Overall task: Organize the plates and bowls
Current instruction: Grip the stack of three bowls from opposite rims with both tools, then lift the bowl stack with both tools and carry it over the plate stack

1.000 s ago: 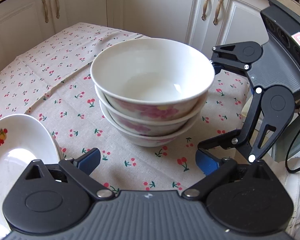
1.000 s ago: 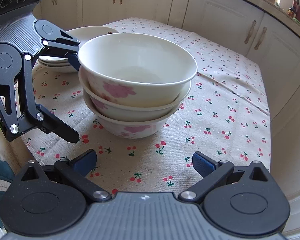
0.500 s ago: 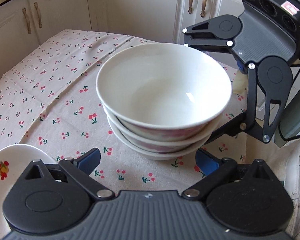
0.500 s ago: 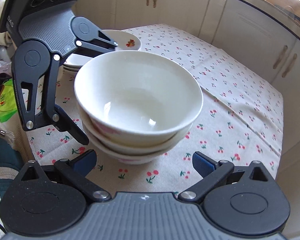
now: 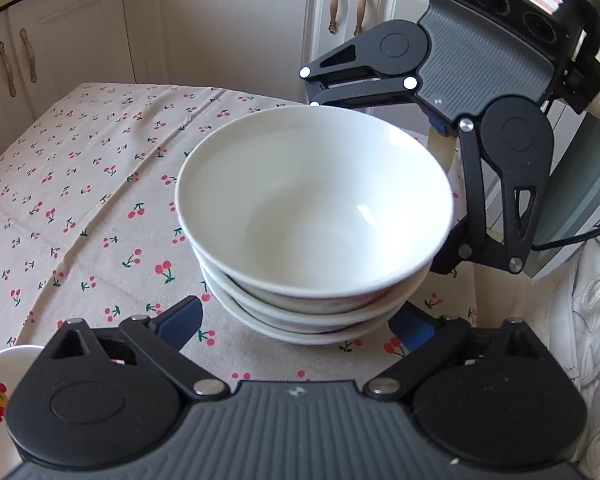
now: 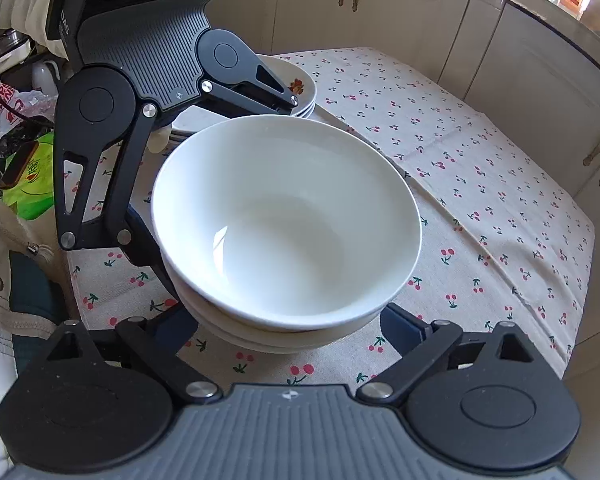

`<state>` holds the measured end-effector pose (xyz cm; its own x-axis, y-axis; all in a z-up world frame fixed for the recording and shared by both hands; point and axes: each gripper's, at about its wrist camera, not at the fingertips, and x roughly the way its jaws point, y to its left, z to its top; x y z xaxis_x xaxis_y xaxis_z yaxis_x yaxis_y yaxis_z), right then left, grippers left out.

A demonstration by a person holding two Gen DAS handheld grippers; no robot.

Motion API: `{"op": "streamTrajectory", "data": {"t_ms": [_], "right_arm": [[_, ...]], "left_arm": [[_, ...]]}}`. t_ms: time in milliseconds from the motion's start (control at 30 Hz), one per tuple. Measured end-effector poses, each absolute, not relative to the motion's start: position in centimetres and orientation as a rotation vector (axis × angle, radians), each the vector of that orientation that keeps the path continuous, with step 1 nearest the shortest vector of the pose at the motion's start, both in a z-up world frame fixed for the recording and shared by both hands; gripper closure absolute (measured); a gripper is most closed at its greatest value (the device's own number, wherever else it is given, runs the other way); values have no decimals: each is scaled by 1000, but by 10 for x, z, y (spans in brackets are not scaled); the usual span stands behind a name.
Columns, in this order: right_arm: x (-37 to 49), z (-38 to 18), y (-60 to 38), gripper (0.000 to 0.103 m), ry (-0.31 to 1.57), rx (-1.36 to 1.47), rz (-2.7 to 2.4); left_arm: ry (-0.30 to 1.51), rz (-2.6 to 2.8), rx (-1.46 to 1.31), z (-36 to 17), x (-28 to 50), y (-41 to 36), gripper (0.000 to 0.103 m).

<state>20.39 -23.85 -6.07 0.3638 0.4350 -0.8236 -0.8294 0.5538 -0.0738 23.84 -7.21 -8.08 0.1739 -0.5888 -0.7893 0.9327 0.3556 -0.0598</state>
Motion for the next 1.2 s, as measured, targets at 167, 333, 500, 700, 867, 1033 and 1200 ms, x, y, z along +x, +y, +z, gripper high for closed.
{"op": "streamTrajectory", "data": {"t_ms": [167,333,500,700,867,1033,1200], "right_arm": [[204,-61,-238,7,863,-549,879],[204,-61,-238,15,880,-553,901],[204,-58,-238,15,882,-542,903],[204,-57,-238,15,890,-526,902],[206,-57,-237,15,898,-526,902],[206,-57,-237,15,900,-525,898],[206,-57,-237,16,904,-532,900]], "left_arm": [[842,-1162,488,-83,242,-72,8],[833,-1195,513,-81,240,-73,14],[839,-1209,510,-81,241,-73,15],[836,-1223,512,-80,242,-73,16],[835,-1237,516,-80,242,-74,17],[835,-1245,515,-81,243,-73,17],[837,-1250,519,-82,244,-73,17]]}}
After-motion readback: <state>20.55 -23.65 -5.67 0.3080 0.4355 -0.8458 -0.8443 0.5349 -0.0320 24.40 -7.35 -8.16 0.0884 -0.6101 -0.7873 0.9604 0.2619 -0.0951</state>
